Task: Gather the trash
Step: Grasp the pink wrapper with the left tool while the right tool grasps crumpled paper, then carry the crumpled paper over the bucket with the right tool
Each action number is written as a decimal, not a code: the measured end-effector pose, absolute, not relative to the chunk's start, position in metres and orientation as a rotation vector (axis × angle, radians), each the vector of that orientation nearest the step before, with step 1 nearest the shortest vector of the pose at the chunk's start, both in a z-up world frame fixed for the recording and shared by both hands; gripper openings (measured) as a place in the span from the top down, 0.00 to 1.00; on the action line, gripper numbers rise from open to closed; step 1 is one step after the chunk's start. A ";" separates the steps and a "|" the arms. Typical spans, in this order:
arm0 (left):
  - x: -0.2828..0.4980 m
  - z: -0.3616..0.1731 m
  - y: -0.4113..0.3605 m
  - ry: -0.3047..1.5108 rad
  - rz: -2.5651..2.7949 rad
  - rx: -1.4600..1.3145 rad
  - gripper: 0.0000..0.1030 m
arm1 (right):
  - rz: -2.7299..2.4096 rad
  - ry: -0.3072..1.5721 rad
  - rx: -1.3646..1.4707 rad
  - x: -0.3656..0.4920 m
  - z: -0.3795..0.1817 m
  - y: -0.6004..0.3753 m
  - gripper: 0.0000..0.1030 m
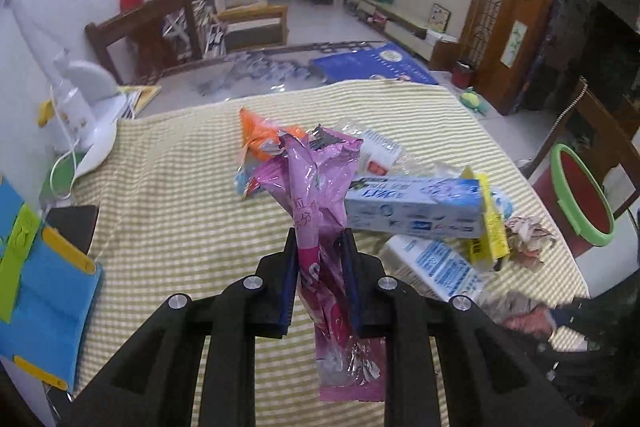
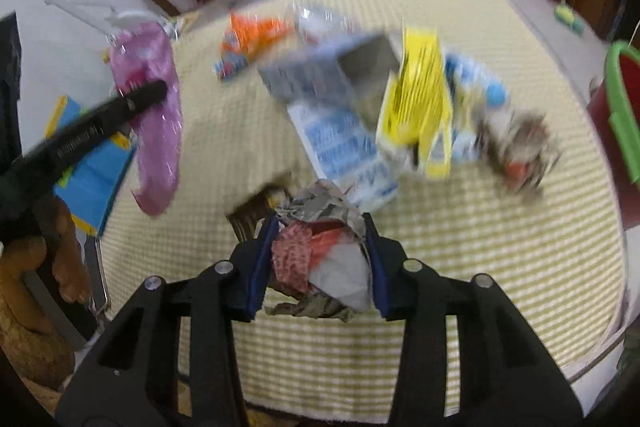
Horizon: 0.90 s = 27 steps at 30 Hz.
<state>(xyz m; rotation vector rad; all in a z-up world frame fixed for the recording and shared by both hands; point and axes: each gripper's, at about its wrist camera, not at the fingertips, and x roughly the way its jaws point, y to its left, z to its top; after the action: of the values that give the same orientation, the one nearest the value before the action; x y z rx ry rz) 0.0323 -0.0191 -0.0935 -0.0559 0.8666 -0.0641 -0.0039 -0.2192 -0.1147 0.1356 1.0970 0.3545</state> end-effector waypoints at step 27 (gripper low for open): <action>0.016 -0.071 -0.043 0.807 -0.111 -0.019 0.82 | 0.291 0.922 0.163 -0.005 -0.065 -0.253 0.61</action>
<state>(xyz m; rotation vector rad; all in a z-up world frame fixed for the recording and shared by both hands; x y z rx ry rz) 0.0164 -0.0427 -0.0714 -0.0188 0.8068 -0.1106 -0.0053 -0.2531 -0.0655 0.1628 0.9224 0.2911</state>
